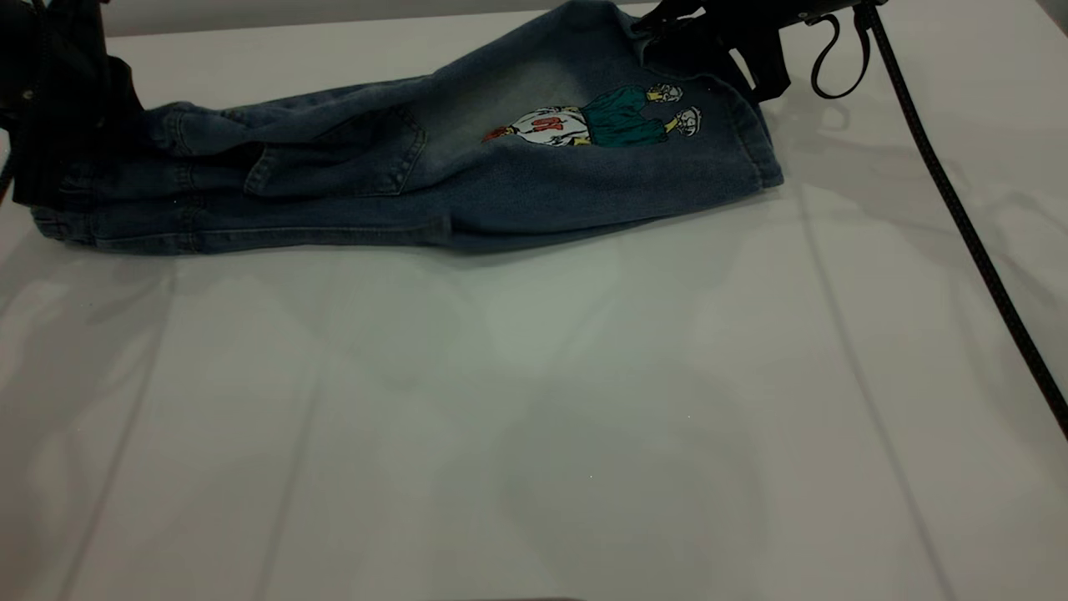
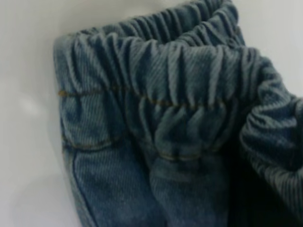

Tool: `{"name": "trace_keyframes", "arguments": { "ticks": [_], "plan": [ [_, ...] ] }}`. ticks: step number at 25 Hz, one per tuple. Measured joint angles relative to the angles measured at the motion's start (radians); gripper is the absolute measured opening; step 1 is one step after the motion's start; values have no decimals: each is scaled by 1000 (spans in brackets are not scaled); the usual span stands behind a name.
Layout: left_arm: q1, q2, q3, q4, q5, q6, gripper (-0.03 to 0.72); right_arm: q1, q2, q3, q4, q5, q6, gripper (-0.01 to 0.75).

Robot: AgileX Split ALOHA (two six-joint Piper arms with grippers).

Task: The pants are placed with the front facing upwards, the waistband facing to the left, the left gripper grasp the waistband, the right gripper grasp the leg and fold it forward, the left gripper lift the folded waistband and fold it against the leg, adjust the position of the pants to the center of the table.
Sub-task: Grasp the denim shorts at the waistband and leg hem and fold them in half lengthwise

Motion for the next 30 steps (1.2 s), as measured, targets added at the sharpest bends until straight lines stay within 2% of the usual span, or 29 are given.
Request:
{"name": "trace_keyframes", "arguments": {
  "ticks": [3,8,10,16,19,23,27,30],
  "plan": [
    [0,17,0,14,-5,0,109,0,0,0,0,0,0,58],
    [0,22,0,165,-26,-1,157,0,0,0,1,8,0,134],
    [0,23,0,218,-47,-6,205,0,0,0,1,11,0,182],
    [0,23,-1,291,-103,-97,419,0,0,0,1,47,0,346],
    [0,23,-1,333,-122,-148,475,0,0,0,1,70,0,394],
    [0,23,-1,428,-149,-201,489,0,0,0,1,112,-30,422],
    [1,19,-1,653,-159,-206,489,0,-2,0,0,167,-147,456],
    [17,-11,-1,855,-114,-206,489,0,-24,0,-5,210,-227,495]
  ]
}}
